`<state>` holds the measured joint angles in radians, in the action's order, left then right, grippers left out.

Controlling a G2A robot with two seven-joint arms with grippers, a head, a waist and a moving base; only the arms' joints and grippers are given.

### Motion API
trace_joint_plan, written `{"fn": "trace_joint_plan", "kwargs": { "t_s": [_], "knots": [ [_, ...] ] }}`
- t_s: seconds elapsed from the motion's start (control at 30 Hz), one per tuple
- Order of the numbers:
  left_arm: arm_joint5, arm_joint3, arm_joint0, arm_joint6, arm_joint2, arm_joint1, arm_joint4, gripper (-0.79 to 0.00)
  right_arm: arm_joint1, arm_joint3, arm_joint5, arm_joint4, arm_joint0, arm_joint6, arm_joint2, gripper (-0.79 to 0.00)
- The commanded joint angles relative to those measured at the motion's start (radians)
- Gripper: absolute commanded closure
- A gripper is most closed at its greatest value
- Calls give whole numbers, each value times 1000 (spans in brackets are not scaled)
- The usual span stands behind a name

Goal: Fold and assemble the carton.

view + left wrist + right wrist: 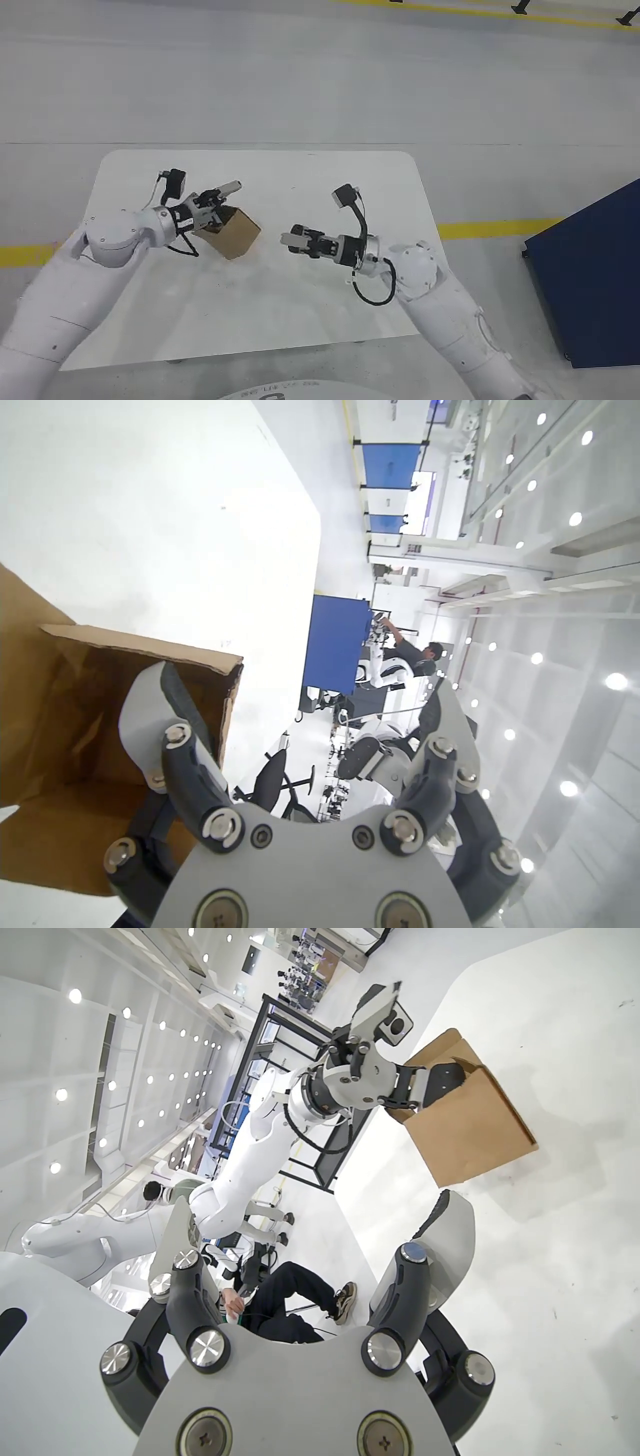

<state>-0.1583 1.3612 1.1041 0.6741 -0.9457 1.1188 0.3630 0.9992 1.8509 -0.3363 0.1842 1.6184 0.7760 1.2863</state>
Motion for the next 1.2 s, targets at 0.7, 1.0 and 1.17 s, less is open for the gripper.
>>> {"fn": "trace_joint_plan", "kwargs": {
  "t_s": [0.7, 1.0, 1.17],
  "knots": [
    [-212, 140, -95, -151, 290, 82, -432, -785, -10, 16, -53, 38, 58, 13, 62, -690],
    [-216, 124, -119, -151, 342, 125, -408, -785, -20, -7, -145, 146, 115, 35, 152, -705],
    [-210, 182, -96, -141, 319, 129, -366, -785, -27, -13, -214, 227, 174, 73, 217, -714]
  ]
}}
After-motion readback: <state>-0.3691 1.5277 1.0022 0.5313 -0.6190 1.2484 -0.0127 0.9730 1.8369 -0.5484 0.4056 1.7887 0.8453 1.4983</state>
